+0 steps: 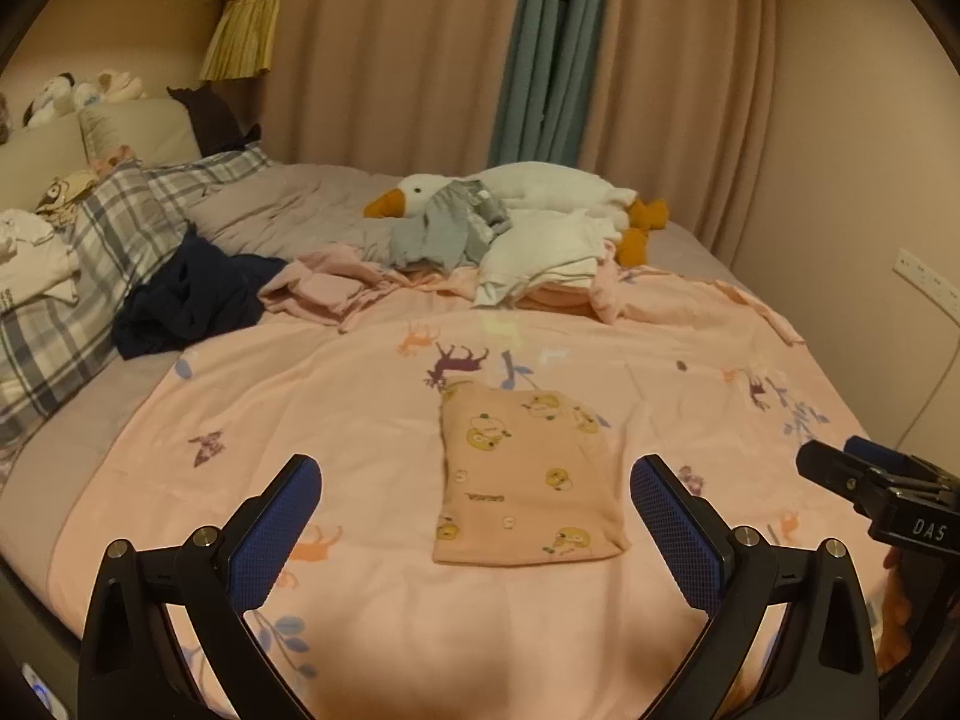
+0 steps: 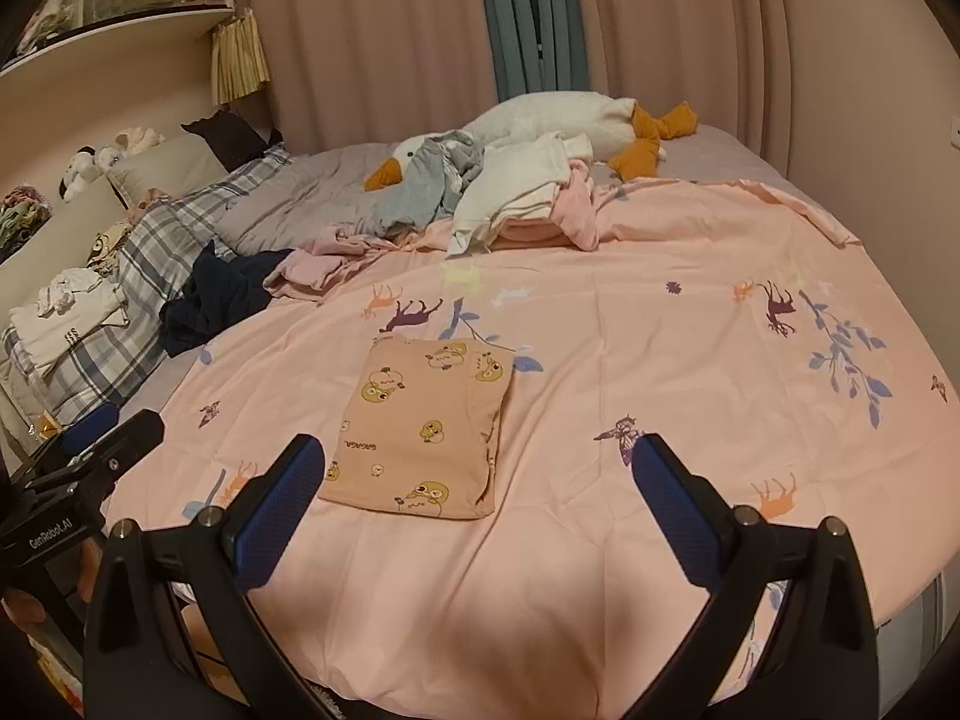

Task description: Fold small clothes

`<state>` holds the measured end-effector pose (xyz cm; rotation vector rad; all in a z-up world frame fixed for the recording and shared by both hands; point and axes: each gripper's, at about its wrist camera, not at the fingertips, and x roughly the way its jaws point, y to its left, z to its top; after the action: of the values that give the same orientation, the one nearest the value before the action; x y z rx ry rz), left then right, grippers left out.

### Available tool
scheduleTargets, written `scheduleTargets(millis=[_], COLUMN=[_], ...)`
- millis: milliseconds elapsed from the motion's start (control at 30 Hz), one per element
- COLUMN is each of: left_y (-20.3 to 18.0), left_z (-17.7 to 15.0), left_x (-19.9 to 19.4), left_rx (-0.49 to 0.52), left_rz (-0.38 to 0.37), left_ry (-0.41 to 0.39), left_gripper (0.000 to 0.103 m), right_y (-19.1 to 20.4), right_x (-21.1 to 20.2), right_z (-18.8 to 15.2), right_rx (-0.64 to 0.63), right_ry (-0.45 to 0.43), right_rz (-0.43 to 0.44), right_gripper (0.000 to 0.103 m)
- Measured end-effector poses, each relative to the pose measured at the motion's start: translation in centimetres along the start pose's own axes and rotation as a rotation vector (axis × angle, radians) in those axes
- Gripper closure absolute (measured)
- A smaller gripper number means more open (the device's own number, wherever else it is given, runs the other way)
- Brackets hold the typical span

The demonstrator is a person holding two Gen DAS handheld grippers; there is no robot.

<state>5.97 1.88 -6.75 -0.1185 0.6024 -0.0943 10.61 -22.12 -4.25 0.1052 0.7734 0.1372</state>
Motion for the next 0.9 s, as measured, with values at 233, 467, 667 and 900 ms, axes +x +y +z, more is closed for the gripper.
scheduleTargets(millis=[233,467,667,900], left_y=[0.1,-0.2,-0.5,-0.8], left_z=[-0.1,0.1,0.0,-0.2], left_x=[-0.3,-0.2,0.1,0.2], left_rx=[-0.001,0.018,0.038,0.051], left_rz=[0.011,0.011,0.013,0.019], left_ry=[0.000,0.000,0.014,0.021], left_gripper=[0.001,0.001,0.001,0.001], right_y=[-0.1,0.1,0.1,0.4], right_x=[0.3,0.8,1.1,1.5], right_z=[0.0,0.0,0.0,-0.1], right_rx=[0.002,0.000,-0.001,-0.010], right_ry=[0.003,0.021,0.024,0.034], right_rz=[-0.023,-0.035,-0.056,-0.062], right_gripper=[0.000,0.000,0.000,0.000])
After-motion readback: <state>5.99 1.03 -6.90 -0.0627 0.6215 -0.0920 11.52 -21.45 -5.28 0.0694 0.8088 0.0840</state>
